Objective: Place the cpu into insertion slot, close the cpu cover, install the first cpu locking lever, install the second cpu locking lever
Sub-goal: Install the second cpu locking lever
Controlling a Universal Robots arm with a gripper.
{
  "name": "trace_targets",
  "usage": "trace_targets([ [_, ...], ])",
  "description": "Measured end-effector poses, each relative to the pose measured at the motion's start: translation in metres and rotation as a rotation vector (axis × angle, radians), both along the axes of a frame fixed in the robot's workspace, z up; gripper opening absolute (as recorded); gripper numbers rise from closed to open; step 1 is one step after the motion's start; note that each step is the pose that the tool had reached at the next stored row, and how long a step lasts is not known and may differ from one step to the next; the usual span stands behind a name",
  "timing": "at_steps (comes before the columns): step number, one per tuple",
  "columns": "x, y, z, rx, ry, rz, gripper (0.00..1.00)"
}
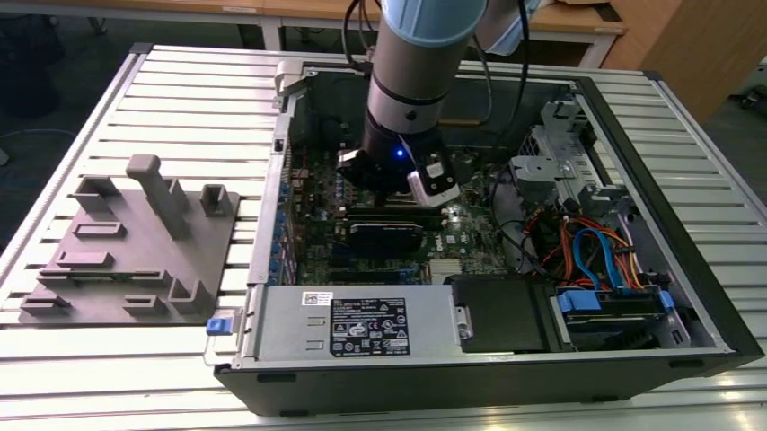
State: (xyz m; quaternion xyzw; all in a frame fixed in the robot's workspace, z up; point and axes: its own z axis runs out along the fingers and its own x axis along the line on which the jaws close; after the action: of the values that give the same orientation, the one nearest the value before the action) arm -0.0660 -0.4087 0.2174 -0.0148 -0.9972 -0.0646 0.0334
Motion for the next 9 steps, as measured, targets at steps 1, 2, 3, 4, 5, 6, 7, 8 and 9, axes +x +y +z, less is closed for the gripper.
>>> trace_targets([
  [1, -0.0003, 0.0000, -0.0008, 0.0010, 0.0001, 0.000, 0.10],
  [2, -0.0004, -0.0001, -0.0014, 0.0021, 0.0001, 0.000, 0.10],
  [3, -0.0011, -0.0002, -0.0018, 0.0050, 0.0002, 0.000, 0.10],
  [4, -0.0014, -0.0002, -0.0022, 0.0107, 0.0001, 0.000, 0.10],
  [5, -0.0016, -0.0001, -0.0026, 0.0163, 0.0001, 0.000, 0.10],
  [6, -0.0018, -0.0001, -0.0030, 0.0223, 0.0001, 0.000, 0.10],
  [7, -0.0019, -0.0002, -0.0037, 0.0297, 0.0000, 0.000, 0.10],
  [8, -0.0019, -0.0003, -0.0047, 0.0346, -0.0001, 0.000, 0.10],
  [9, -0.0019, -0.0004, -0.0063, 0.0374, -0.0003, 0.000, 0.10],
])
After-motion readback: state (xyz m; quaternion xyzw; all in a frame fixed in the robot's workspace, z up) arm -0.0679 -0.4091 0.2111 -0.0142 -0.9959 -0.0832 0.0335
